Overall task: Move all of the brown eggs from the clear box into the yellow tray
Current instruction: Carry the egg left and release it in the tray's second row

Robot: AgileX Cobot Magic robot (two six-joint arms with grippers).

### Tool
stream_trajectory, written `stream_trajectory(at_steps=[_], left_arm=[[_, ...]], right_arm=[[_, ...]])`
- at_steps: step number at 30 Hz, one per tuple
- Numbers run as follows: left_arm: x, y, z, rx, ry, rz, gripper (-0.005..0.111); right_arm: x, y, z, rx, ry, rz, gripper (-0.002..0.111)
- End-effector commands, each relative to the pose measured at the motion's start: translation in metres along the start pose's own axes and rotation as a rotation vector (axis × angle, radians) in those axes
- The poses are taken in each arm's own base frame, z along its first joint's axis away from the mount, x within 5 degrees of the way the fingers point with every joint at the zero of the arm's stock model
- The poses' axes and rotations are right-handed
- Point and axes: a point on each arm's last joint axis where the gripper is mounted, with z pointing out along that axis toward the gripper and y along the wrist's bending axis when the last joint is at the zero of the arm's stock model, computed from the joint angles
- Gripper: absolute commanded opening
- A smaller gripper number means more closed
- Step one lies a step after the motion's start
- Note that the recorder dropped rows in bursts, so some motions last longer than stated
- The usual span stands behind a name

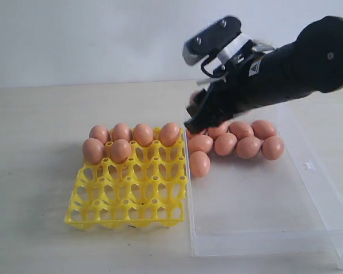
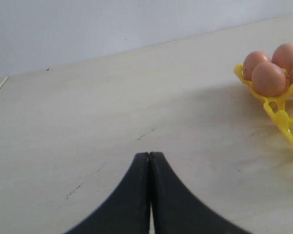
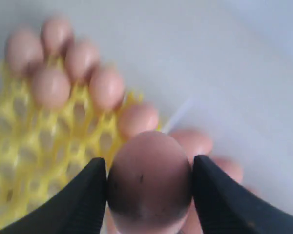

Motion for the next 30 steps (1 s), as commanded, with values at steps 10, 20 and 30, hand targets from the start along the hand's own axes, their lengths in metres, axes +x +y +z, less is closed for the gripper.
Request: stream_trajectory(at_steps=[10,20,30], left_arm=[[-0.002,0.000,-0.001,-0.003,-0.019,-0.013,0.000],[-0.002,0.000,-0.001,-0.003,-0.019,-0.013,0.000],[-0.002,0.000,-0.001,-0.003,-0.019,-0.013,0.000]], right_arm=[[0.022,0.054,0.103,-0.069,-0.315,0.118,0.000],[0.028,0.057,0.144,-0.083,-0.285,0.153,0.001],[0.027,0.058,0.151,-0.088,-0.254,0.135,0.038]])
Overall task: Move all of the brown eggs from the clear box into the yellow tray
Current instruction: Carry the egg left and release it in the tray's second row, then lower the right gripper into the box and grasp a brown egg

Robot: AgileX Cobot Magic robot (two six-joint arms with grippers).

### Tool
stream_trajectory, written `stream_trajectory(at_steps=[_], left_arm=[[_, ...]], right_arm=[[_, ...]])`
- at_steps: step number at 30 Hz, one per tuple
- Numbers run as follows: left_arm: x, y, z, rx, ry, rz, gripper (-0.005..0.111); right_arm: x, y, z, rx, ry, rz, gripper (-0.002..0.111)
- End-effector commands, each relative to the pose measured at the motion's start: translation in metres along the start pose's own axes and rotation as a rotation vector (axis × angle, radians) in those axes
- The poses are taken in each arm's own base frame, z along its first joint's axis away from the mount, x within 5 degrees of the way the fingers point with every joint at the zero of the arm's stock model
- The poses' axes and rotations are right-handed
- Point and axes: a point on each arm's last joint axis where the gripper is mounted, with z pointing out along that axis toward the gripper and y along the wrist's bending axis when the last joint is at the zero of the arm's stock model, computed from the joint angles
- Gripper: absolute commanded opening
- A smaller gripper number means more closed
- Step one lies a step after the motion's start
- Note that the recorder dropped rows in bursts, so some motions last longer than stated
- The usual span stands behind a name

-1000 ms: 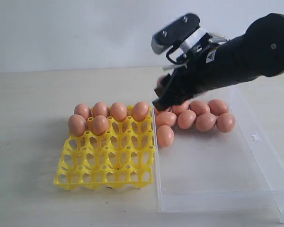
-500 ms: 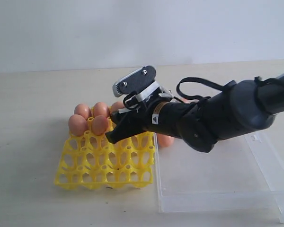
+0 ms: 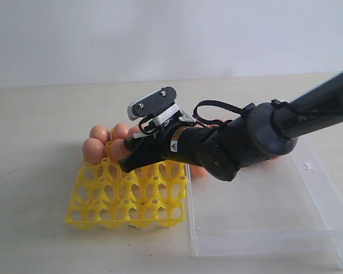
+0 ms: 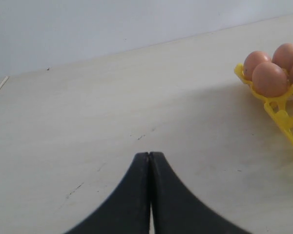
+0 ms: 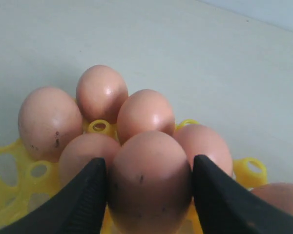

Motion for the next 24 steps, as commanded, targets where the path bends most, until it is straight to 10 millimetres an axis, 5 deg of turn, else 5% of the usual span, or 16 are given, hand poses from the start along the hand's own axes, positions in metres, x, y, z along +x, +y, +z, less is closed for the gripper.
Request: stream_trajectory(at_steps=[1,5,11,14,18,21,24], left_arm=[[-0.002,0.000,-0.001,-0.003,-0.019,-0.013,0.000],[-0.002,0.000,-0.001,-0.003,-0.019,-0.013,0.000],[-0.002,0.000,-0.001,-0.003,-0.019,-0.013,0.000],[-0.002,0.000,-0.001,-0.003,-0.019,-0.013,0.000],[-0.002,0.000,-0.001,-0.003,-0.019,-0.013,0.000],[-0.002,0.000,-0.001,-0.003,-0.019,-0.013,0.000],[-0.002,0.000,-0.001,-0.003,-0.019,-0.013,0.000]], right_arm=[[-0.002,0.001,0.001,-0.006,-0.005,-0.011,0.045],[-0.007,0.000,-0.005,0.002,0.030,-0.017,0.060],[-0.043,-0.014,-0.037,0.050,0.030,-0.039,0.060],[-0.067,-0.022,-0.066,0.086,0.048,-0.032,0.050],[-0.083,-0.042,-0.110,0.165,0.175,0.003,0.022],[-0.072,-0.063,-0.131,0.231,0.353,0.058,0.000],[-0.047,-0.090,-0.140,0.301,0.564,0.159,0.000]])
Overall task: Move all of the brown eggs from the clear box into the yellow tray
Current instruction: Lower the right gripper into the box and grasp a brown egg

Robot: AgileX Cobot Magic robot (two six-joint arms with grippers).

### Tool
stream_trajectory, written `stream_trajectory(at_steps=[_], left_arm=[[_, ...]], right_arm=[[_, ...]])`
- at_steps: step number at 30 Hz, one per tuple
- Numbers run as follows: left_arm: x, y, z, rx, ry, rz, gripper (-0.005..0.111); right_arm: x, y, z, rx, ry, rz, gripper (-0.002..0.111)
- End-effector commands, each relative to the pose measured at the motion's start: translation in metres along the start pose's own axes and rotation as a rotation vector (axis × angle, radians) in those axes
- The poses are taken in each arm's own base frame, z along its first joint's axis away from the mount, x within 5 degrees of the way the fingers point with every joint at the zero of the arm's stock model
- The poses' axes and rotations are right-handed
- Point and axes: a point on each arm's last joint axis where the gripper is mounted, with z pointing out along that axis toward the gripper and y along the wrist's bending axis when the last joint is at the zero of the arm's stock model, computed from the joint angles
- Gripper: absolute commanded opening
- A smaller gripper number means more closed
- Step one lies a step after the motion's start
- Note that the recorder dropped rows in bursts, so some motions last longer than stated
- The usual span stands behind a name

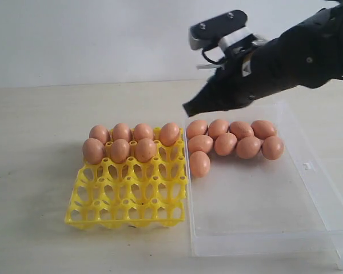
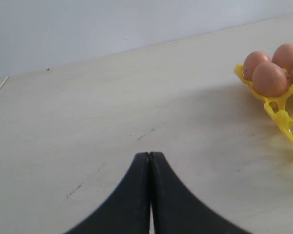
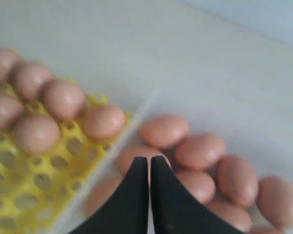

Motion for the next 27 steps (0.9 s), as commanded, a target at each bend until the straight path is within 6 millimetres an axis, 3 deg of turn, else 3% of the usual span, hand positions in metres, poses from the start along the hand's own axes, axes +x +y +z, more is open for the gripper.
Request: stream_trajectory(at_steps=[1,4,5,7,18,27], left_arm=[[-0.002,0.000,-0.001,-0.003,-0.019,-0.013,0.000],[-0.002,0.000,-0.001,-0.003,-0.019,-0.013,0.000],[-0.002,0.000,-0.001,-0.003,-0.019,-0.013,0.000],[-0.002,0.000,-0.001,-0.003,-0.019,-0.013,0.000],[-0.002,0.000,-0.001,-0.003,-0.019,-0.013,0.000],[-0.002,0.000,-0.001,-0.003,-0.019,-0.013,0.000]], right_arm=[[0.034,-0.039,0.005,0.094,0.314,0.154,0.002],[0.050,-0.056,0.027,0.120,0.364,0.373,0.038],[0.054,-0.057,0.036,0.111,0.361,0.471,0.056],[0.053,-0.056,0.046,0.093,0.319,0.512,0.067],[0.031,-0.022,0.057,-0.102,0.304,0.414,0.061],[0.043,-0.001,0.081,-0.125,0.349,0.374,0.059]])
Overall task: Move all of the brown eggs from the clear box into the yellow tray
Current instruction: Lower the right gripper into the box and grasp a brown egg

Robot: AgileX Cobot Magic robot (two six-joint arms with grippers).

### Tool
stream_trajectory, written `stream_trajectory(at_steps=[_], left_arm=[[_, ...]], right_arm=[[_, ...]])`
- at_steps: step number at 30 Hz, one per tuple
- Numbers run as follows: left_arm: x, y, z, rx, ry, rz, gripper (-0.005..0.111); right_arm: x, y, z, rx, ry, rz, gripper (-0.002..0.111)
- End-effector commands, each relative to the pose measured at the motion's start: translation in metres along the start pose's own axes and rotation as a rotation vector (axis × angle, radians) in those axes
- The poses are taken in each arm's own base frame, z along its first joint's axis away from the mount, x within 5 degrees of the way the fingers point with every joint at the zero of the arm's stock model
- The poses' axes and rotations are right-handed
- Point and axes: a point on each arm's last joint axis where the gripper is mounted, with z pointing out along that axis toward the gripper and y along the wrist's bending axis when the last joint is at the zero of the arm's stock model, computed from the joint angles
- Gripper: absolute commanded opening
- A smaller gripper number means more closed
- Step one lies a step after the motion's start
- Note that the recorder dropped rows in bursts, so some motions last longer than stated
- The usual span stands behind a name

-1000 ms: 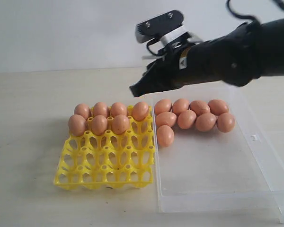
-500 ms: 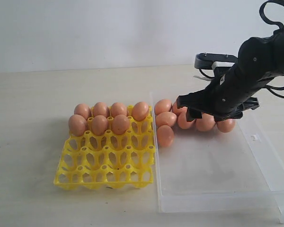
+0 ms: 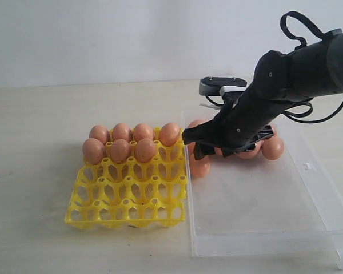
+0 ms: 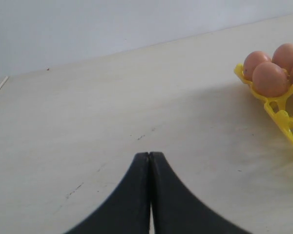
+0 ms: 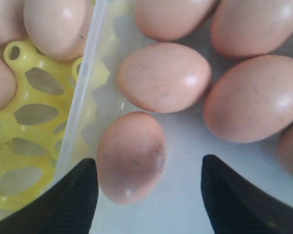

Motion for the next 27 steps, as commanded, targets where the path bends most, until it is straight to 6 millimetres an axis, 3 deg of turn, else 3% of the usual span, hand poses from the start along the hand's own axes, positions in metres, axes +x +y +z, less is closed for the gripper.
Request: stream_trajectory(at_steps=[1,11,16,19,20,23,27], left_arm=[[-0.002,0.000,-0.001,-0.003,-0.019,-0.013,0.000],[-0.002,0.000,-0.001,-0.003,-0.019,-0.013,0.000],[-0.002,0.000,-0.001,-0.003,-0.019,-0.013,0.000],[-0.002,0.000,-0.001,-0.003,-0.019,-0.013,0.000],[-0.002,0.000,-0.001,-0.003,-0.019,-0.013,0.000],[-0.002,0.000,-0.001,-0.003,-0.019,-0.013,0.000],[-0.002,0.000,-0.001,-0.003,-0.019,-0.013,0.000]], right_arm=[[0.000,0.011,0.009,-0.013,-0.020,-0.026,0.059],[0.000,0.005,0.034,0.014,-0.058,-0.053,0.055],[0.000,0.002,0.042,0.022,-0.069,-0.052,0.030],[0.003,0.001,0.048,0.028,-0.041,-0.059,0.004],[0.006,0.001,0.048,0.030,-0.016,-0.067,0.000],[0.009,0.000,0.035,0.039,0.051,-0.111,0.000],[-0.001,0.003,-0.010,0.053,-0.061,-0.173,0.000]])
